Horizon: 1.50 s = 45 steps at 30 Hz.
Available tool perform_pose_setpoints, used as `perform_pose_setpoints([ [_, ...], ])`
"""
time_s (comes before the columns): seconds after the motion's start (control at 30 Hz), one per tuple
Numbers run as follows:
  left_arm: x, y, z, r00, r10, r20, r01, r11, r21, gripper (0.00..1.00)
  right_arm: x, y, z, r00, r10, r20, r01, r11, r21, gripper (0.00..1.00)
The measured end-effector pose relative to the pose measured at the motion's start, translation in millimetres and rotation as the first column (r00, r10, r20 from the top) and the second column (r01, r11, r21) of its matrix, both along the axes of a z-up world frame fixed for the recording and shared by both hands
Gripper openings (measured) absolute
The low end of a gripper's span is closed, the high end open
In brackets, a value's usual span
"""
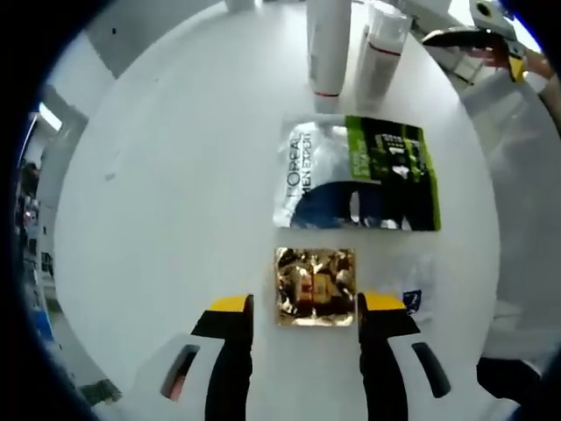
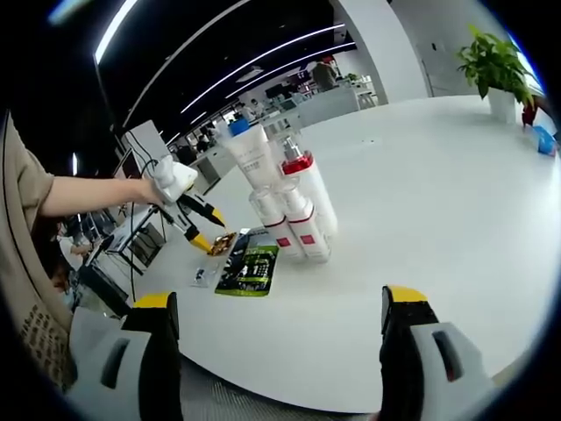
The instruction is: Arrange the skincare products in the storage area until every visible bottle or jar stands upright without overlapping.
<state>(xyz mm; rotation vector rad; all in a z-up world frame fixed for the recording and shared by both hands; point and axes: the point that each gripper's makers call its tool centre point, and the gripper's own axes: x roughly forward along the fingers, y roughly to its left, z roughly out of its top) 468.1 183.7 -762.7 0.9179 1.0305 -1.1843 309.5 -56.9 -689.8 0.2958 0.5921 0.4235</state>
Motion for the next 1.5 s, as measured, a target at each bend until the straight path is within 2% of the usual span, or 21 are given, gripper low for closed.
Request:
perform_pose_setpoints([
  [0.13, 1.3, -3.4, 10.2, 0.997, 0.076, -0.004, -0.076, 0.995, -0.063, 0.49, 0.0, 0.6, -0.2, 1.000, 0.005, 0.000, -0.005, 1.000, -0.001, 0.96],
  [0.2, 3.0, -4.0, 15.8, 0.991, 0.133, -0.005, -0.133, 0.986, -0.101, 0.50, -0.3, 1.6, 0.0, 1.000, 0.010, 0.000, -0.010, 1.000, 0.001, 0.96],
  [0.33, 3.8, -2.7, 26.0, 0.968, 0.249, -0.018, -0.248, 0.952, -0.180, 0.58, -0.5, 2.5, -0.2, 1.000, 0.016, 0.000, -0.016, 1.000, 0.000, 0.96],
  [0.43, 1.7, 1.3, 35.8, 0.941, 0.337, -0.035, -0.335, 0.909, -0.250, 0.64, -1.0, 4.1, 0.4, 1.000, 0.024, 0.000, -0.024, 1.000, 0.004, 0.96],
  [0.5, -1.0, 5.2, 39.6, 0.930, 0.365, -0.039, -0.362, 0.892, -0.271, 0.65, -1.2, 5.4, 0.5, 1.000, 0.031, 0.001, -0.031, 0.999, 0.009, 0.96],
  [0.6, -12.7, 14.8, 42.6, 0.926, 0.376, -0.035, -0.371, 0.889, -0.269, 0.68, -1.9, 7.1, 0.2, 0.999, 0.041, 0.000, -0.041, 0.999, 0.010, 0.96],
  [0.67, -20.5, 18.3, 45.6, 0.917, 0.397, -0.038, -0.391, 0.875, -0.284, 0.72, -2.7, 8.7, -0.6, 0.999, 0.051, -0.002, -0.051, 0.999, 0.008, 0.96],
  [0.73, -26.7, 20.8, 48.9, 0.908, 0.418, -0.041, -0.410, 0.860, -0.305, 0.74, -3.2, 9.9, -0.6, 0.998, 0.059, -0.001, -0.059, 0.998, 0.005, 0.96],
  [0.8, -36.7, 24.5, 51.5, 0.886, 0.459, -0.061, -0.452, 0.828, -0.331, 0.76, -4.4, 12.0, -0.5, 0.997, 0.071, 0.000, -0.071, 0.997, -0.004, 0.96],
  [0.83, -41.8, 24.3, 52.1, 0.885, 0.459, -0.076, -0.455, 0.823, -0.340, 0.78, -4.6, 12.4, -0.6, 0.997, 0.075, 0.001, -0.075, 0.997, -0.006, 0.96],
  [0.9, -53.4, 21.5, 54.8, 0.868, 0.482, -0.118, -0.489, 0.787, -0.377, 0.84, -5.3, 13.6, -0.6, 0.996, 0.084, 0.003, -0.084, 0.996, -0.008, 0.96],
  [1.0, -64.7, 23.2, 59.6, 0.854, 0.505, -0.124, -0.507, 0.757, -0.412, 0.87, -6.2, 15.4, 0.0, 0.996, 0.093, 0.005, -0.093, 0.996, -0.010, 0.95],
  [1.07, -68.6, 23.6, 65.1, 0.828, 0.548, -0.124, -0.538, 0.712, -0.451, 0.89, -6.7, 16.2, 0.3, 0.995, 0.096, 0.006, -0.096, 0.995, -0.008, 0.95],
  [1.1, -71.0, 23.7, 69.1, 0.806, 0.578, -0.129, -0.561, 0.675, -0.480, 0.91, -7.1, 16.4, 0.6, 0.995, 0.097, 0.007, -0.097, 0.995, -0.007, 0.95],
  [1.13, -73.1, 23.2, 71.5, 0.793, 0.593, -0.137, -0.573, 0.651, -0.498, 0.92, -7.4, 16.5, 1.0, 0.995, 0.098, 0.008, -0.098, 0.995, -0.006, 0.95],
  [1.23, -82.8, 24.0, 75.5, 0.766, 0.627, -0.142, -0.593, 0.603, -0.535, 0.94, -7.7, 17.4, 1.3, 0.995, 0.101, 0.011, -0.101, 0.995, -0.005, 0.95],
  [1.27, -84.1, 24.3, 75.5, 0.763, 0.631, -0.142, -0.595, 0.599, -0.536, 0.94, -7.8, 17.6, 1.4, 0.995, 0.101, 0.011, -0.101, 0.995, -0.005, 0.95],
  [1.33, -90.2, 28.8, 75.8, 0.729, 0.672, -0.131, -0.618, 0.565, -0.547, 0.95, -8.1, 18.3, 1.9, 0.994, 0.105, 0.013, -0.105, 0.994, -0.004, 0.95],
  [1.4, -95.8, 29.7, 78.9, 0.709, 0.694, -0.125, -0.624, 0.535, -0.569, 0.95, -8.3, 19.3, 2.3, 0.994, 0.108, 0.015, -0.108, 0.994, -0.004, 0.95],
  [1.47, -98.5, 34.3, 82.9, 0.660, 0.743, -0.113, -0.641, 0.479, -0.599, 0.96, -8.5, 20.3, 2.6, 0.994, 0.112, 0.015, -0.112, 0.994, -0.004, 0.95],
  [1.5, -101.1, 35.1, 84.6, 0.635, 0.763, -0.121, -0.648, 0.442, -0.620, 0.96, -8.6, 20.6, 2.4, 0.993, 0.114, 0.015, -0.114, 0.993, -0.004, 0.95],
])
